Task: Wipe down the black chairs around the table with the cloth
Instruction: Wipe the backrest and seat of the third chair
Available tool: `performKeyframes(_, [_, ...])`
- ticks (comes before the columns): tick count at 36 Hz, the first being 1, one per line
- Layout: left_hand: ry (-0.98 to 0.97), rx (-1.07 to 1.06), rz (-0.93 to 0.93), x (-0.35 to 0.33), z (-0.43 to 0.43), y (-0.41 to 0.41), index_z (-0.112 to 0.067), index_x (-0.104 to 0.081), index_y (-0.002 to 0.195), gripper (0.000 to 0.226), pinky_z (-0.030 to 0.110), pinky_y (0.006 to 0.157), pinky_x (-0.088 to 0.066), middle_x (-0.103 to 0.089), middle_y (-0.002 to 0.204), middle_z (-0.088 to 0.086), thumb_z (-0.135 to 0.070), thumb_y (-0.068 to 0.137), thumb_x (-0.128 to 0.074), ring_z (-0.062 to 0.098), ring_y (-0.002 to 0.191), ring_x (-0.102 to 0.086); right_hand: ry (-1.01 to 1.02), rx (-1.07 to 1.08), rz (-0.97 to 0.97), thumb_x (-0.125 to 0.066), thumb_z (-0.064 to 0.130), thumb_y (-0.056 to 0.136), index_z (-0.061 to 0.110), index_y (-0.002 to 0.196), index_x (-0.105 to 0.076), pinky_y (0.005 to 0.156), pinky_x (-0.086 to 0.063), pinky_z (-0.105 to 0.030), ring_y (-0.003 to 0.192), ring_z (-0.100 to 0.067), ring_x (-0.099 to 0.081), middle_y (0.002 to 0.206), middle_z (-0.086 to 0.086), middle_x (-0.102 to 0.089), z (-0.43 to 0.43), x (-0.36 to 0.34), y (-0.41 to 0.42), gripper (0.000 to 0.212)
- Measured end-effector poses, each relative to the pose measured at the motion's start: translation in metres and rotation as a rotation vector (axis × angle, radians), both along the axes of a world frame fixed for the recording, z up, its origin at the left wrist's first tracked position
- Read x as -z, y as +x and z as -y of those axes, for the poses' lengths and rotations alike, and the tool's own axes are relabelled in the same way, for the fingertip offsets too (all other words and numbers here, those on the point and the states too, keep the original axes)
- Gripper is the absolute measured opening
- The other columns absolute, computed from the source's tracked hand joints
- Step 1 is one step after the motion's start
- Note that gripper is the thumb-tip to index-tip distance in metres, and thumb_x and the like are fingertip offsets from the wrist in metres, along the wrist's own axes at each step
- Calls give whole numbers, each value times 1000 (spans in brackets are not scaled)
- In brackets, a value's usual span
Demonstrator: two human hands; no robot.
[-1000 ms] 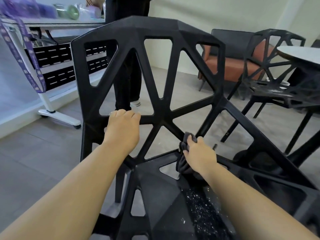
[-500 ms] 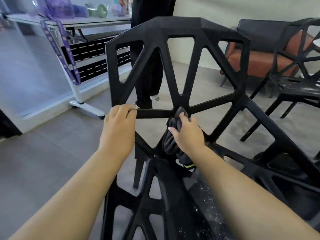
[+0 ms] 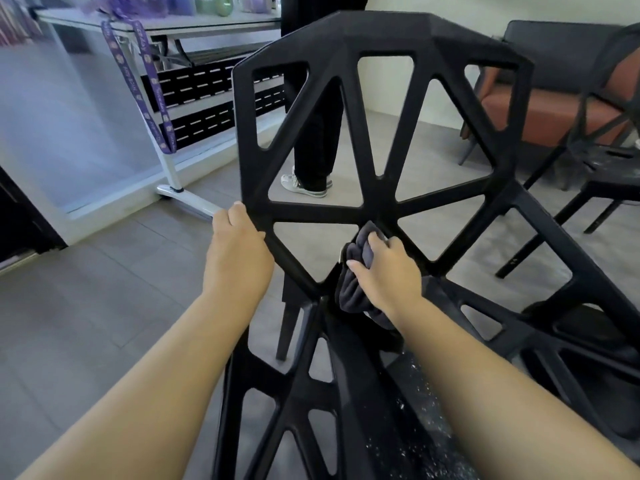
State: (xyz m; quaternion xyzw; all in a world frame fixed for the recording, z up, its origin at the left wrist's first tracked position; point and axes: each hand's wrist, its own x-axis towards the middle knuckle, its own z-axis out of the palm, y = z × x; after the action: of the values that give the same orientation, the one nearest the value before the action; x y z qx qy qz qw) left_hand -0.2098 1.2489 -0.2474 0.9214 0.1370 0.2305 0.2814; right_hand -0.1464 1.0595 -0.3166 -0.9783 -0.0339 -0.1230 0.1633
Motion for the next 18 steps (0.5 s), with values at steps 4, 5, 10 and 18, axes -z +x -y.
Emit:
performKeyframes(4, [-59,-11,-6,-3,0,1,-4,-39,133,39,25,76,-35,-43,126,12,-12,96,-49,20,92,-45,-74,-144,-118,-48,47,94,19,144,-30,86,-45,-36,110,-32,-54,130,-9,-43,-15,18,-14,60])
performKeyframes(5, [-66,-8,-3,-3,-1,1,-5,-40,133,39,24,76,-34,-43,126,12,-12,96,-49,19,91,-45,-120,-200,-140,-46,47,95,20,145,-29,86,-46,-37,109,-32,-55,131,-8,-41,-19,23,-22,59])
performKeyframes(10, [-103,-20,27,-2,-3,-1,-7,-46,129,33,23,76,-33,-48,119,9,-13,96,-48,13,88,-38,-201,-320,-98,-45,45,96,24,146,-30,80,-47,-35,100,-30,-58,129,-5,-39,-26,17,-28,55])
performKeyframes(18, [-193,-63,75,0,-5,-1,-5,-53,122,30,22,77,-33,-55,115,9,-14,100,-34,14,94,-45,140,-444,400,-77,26,77,7,125,-59,55,-40,-26,71,-30,-63,101,-12,-59,-66,-42,-12,55])
